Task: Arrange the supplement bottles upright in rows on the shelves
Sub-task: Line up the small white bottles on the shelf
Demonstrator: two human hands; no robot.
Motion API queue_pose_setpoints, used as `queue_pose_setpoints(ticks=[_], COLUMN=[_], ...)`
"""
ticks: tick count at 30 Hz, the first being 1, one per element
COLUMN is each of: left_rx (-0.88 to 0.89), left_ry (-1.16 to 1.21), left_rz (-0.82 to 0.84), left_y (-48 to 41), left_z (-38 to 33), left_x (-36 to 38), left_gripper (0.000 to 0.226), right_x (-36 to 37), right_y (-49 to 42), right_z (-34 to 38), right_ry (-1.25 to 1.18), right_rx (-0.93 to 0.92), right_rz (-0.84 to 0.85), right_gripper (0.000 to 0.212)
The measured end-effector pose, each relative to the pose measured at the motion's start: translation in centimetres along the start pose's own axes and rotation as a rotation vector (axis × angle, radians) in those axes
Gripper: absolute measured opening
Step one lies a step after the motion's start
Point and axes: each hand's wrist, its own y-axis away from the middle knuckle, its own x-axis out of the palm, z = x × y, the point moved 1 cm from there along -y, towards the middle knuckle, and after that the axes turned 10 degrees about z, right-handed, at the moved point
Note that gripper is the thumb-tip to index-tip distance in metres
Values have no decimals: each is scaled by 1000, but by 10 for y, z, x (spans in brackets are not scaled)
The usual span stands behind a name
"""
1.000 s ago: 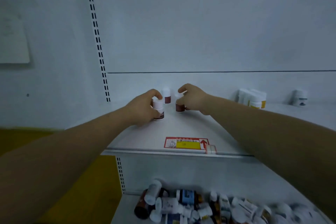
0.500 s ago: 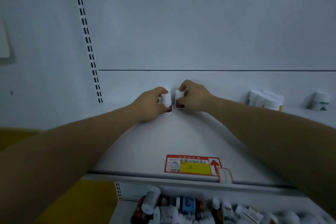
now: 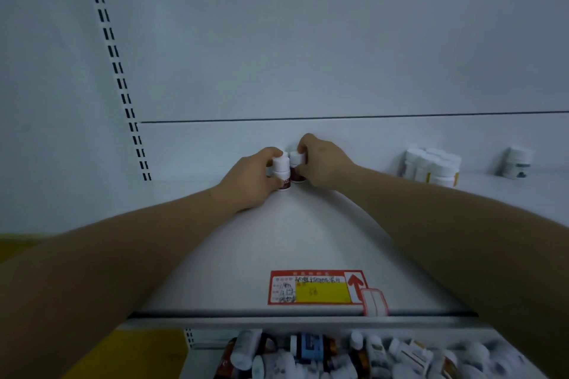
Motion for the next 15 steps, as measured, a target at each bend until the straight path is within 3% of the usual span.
queue_pose_setpoints(ticks=[8, 15], left_rx=[-137, -280], left_ry=[-75, -155], left_rz=[104, 137], left_y=[4, 35], left_z=[-8, -27], left_x=[-8, -28], left_gripper=[74, 71], right_x=[-8, -29], right_y=[-3, 15], right_z=[-1, 10], right_ry=[26, 124], right_rx=[-16, -40], right_rz=[47, 73], right_gripper=[43, 57])
